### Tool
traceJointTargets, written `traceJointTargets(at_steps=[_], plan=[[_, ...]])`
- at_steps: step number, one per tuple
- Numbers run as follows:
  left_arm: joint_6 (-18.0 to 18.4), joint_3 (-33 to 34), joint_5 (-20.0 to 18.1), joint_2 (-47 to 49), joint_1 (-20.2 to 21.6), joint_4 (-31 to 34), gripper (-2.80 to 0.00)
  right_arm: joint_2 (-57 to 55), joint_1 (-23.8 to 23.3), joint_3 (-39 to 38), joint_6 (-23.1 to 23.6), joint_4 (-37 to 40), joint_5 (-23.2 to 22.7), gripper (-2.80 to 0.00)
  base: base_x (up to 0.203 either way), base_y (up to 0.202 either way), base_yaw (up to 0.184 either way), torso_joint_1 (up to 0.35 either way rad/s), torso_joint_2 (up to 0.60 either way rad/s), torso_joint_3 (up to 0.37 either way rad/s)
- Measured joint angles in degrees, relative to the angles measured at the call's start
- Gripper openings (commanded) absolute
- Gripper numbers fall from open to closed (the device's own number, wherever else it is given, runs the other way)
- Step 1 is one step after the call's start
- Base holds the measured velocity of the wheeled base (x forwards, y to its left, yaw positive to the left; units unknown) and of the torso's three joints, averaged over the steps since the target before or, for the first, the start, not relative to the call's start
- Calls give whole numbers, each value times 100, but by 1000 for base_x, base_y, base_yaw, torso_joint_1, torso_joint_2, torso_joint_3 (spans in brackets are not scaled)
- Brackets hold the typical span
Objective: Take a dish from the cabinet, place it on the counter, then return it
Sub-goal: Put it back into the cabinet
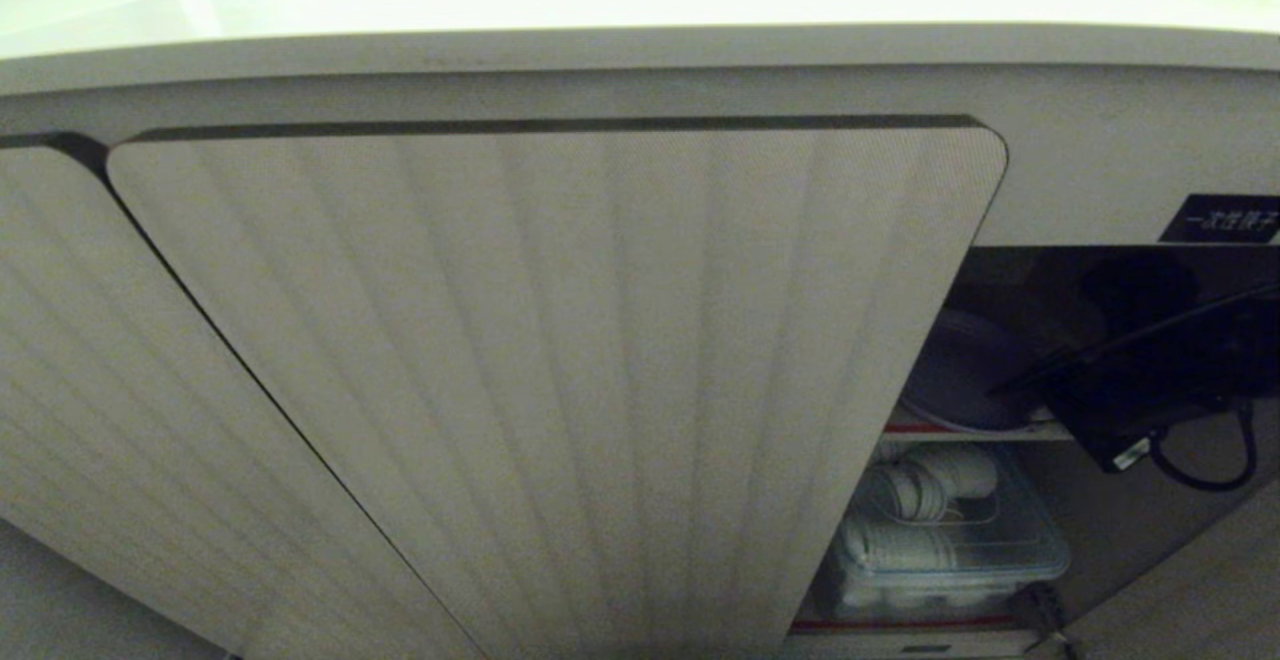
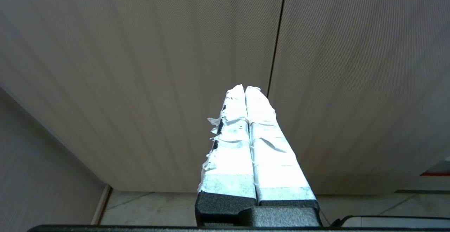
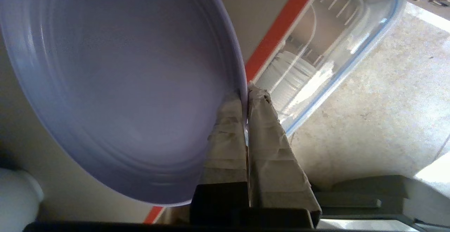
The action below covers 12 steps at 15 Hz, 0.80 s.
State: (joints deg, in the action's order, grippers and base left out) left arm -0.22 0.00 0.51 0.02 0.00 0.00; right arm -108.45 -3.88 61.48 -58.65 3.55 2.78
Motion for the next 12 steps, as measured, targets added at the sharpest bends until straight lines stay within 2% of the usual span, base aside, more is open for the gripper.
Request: traceJointTargets(at_steps=[2, 12], plan=[[-4, 0, 0, 0, 0, 0, -280, -60, 0, 95, -163, -7, 0, -280, 0, 0, 0, 0, 0, 0], [-2, 0, 4, 0, 0, 0, -280, -199, 28, 153, -313, -52, 1, -280, 0, 0, 0, 0, 0, 0]])
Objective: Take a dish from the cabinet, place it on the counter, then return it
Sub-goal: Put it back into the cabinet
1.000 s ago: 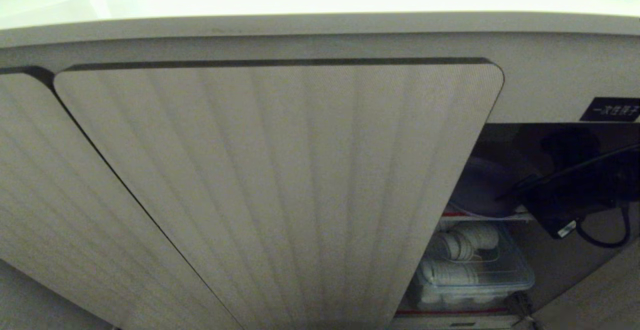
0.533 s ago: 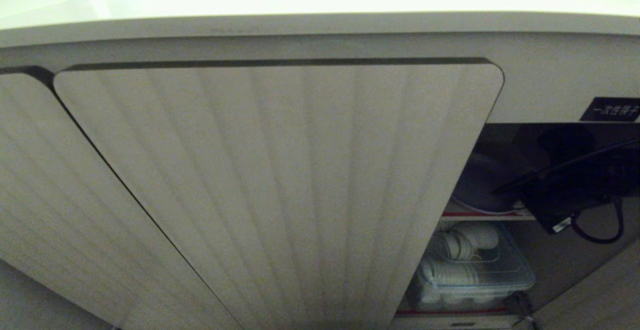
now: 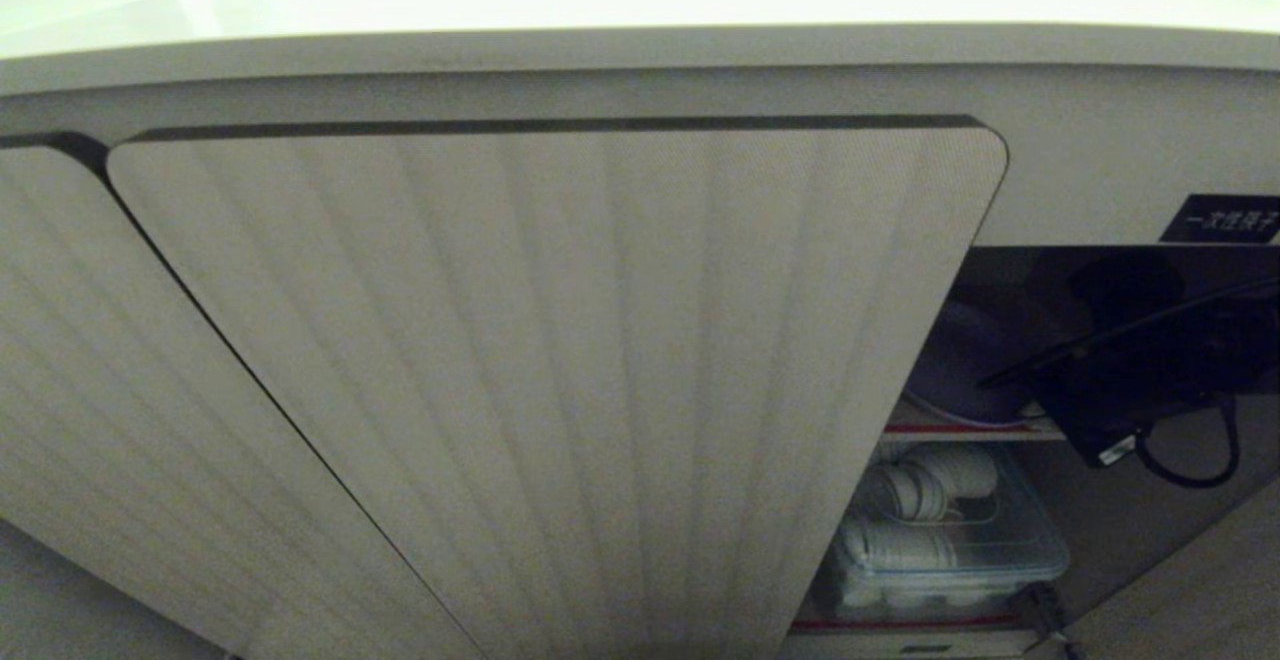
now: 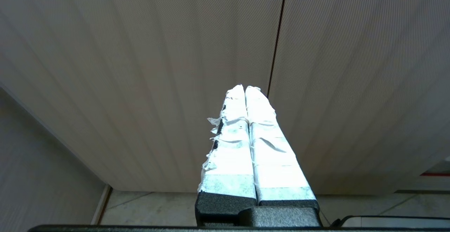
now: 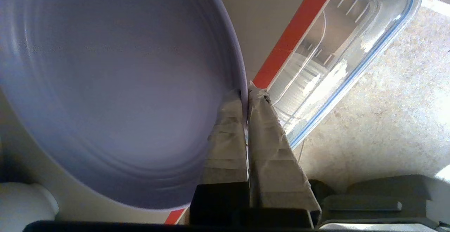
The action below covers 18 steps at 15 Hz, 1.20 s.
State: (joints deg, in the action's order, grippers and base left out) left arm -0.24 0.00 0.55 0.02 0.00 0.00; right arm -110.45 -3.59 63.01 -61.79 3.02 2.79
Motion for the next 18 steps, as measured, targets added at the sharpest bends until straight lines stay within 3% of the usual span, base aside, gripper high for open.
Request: traceJointTargets(at_steps=[18], plan=[[2, 0, -5, 0, 0, 0, -280, -204, 9, 105, -84, -9, 37, -280, 0, 0, 0, 0, 0, 0]])
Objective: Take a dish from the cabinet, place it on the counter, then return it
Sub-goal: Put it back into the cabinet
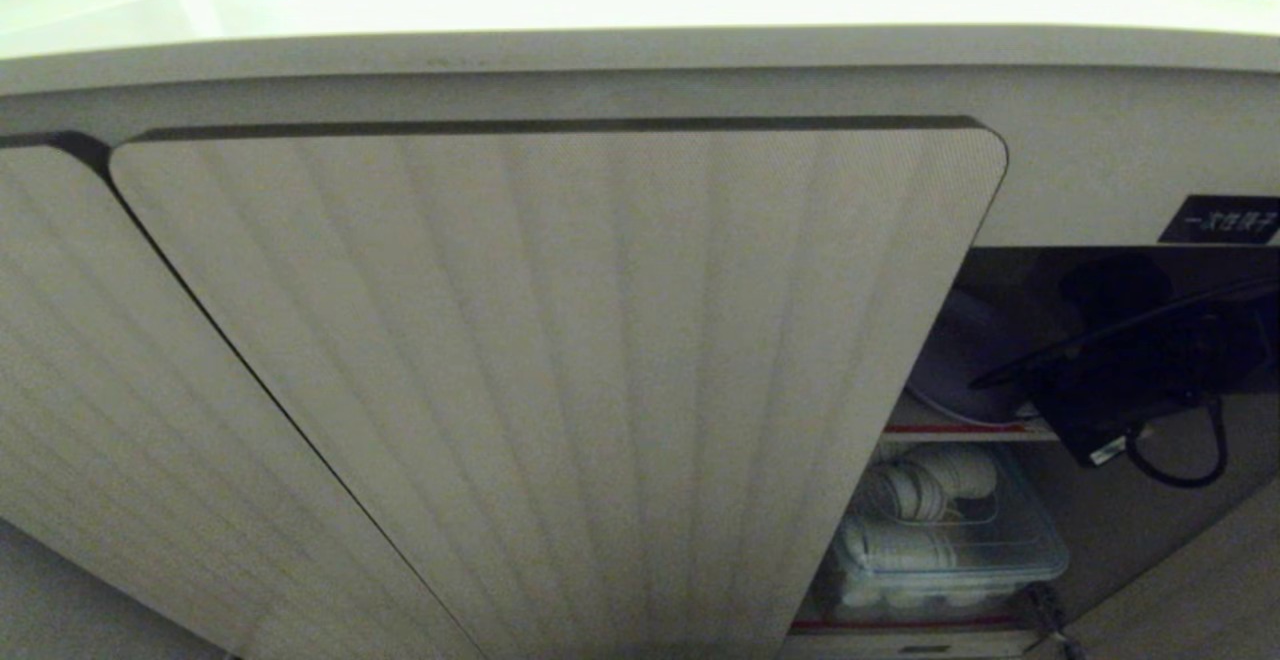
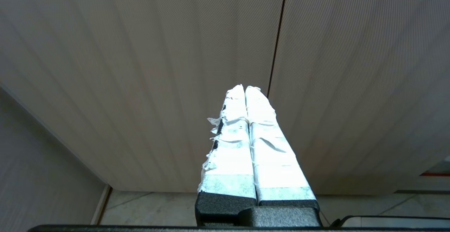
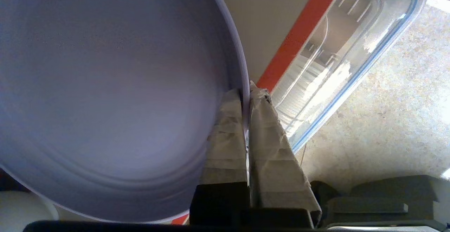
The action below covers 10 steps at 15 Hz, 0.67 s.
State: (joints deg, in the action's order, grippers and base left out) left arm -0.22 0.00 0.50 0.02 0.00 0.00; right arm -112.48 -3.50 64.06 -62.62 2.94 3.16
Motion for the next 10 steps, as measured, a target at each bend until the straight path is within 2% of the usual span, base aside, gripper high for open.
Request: traceJointTargets(at_steps=[10], plan=[[-2, 0, 2, 0, 0, 0, -280, -37, 6, 134, -28, 22, 9, -280, 0, 0, 0, 0, 0, 0]])
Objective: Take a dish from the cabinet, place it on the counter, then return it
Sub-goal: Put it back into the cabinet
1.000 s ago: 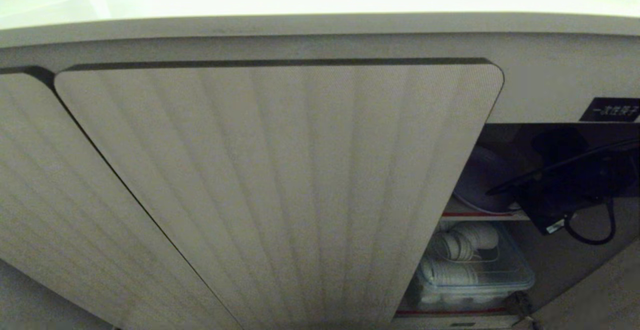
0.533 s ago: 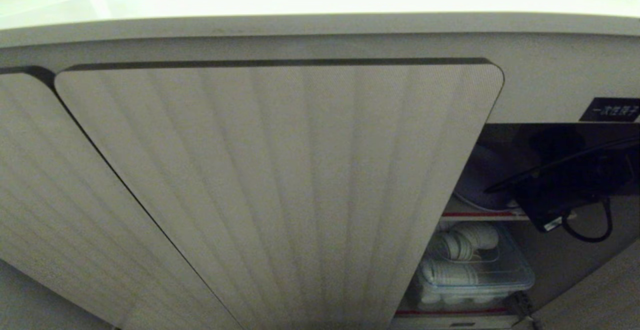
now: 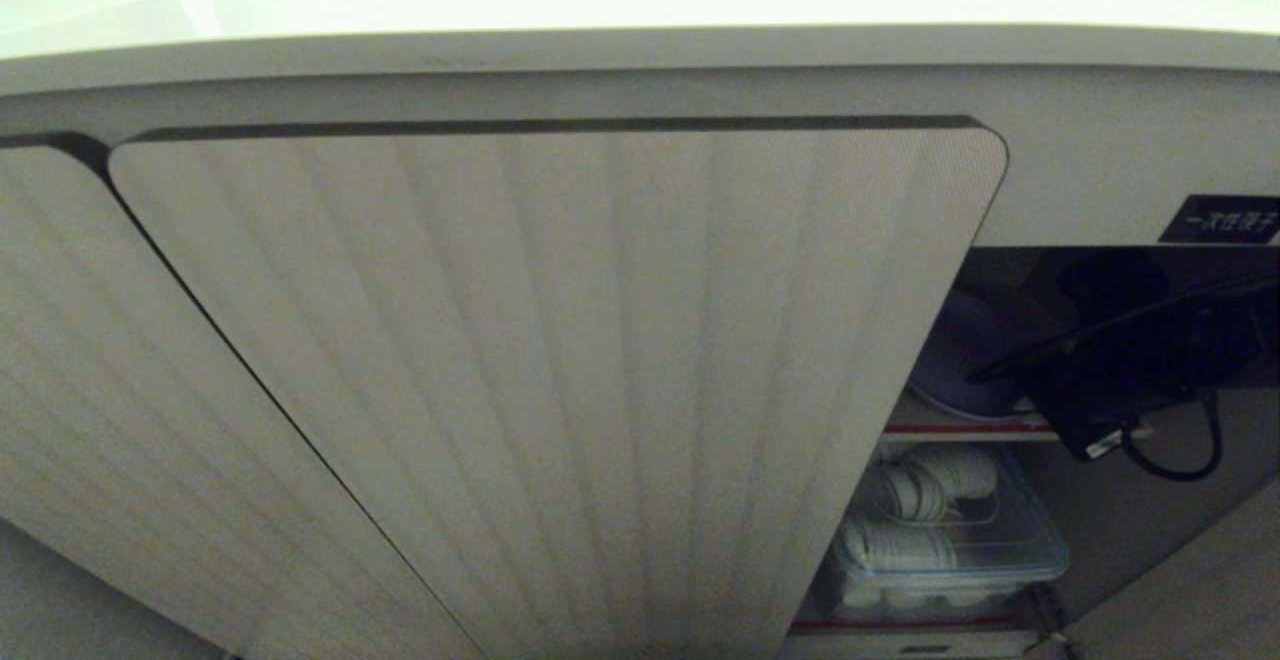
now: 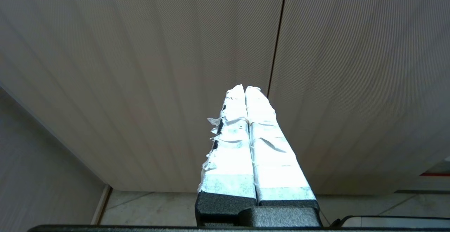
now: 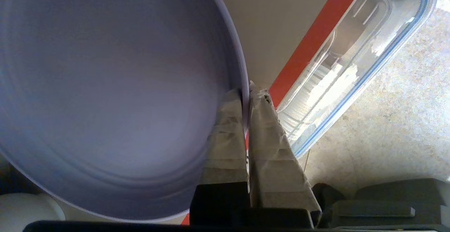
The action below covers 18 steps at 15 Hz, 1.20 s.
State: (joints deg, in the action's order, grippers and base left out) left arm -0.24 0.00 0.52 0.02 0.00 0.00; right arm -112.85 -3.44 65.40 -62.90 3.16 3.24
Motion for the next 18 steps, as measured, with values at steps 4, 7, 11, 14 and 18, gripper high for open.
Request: traceJointTargets(at_steps=[4, 7, 11, 14, 18], plan=[[1, 0, 0, 0, 0, 0, -280, -2, 0, 2, 0, 4, -1, -280, 0, 0, 0, 0, 0, 0], [0, 0, -1, 0, 0, 0, -280, 0, 0, 0, 0, 11, 0, -280, 0, 0, 0, 0, 0, 0], [0, 0, 0, 0, 0, 0, -280, 0, 0, 0, 0, 22, -2, -280, 0, 0, 0, 0, 0, 0], [0, 0, -1, 0, 0, 0, -280, -2, 3, -7, 4, 43, 0, 0, 0, 0, 0, 0, 0, 0], [2, 0, -1, 0, 0, 0, -280, -2, 5, 0, 16, -21, 101, 0, 0, 0, 0, 0, 0, 0]])
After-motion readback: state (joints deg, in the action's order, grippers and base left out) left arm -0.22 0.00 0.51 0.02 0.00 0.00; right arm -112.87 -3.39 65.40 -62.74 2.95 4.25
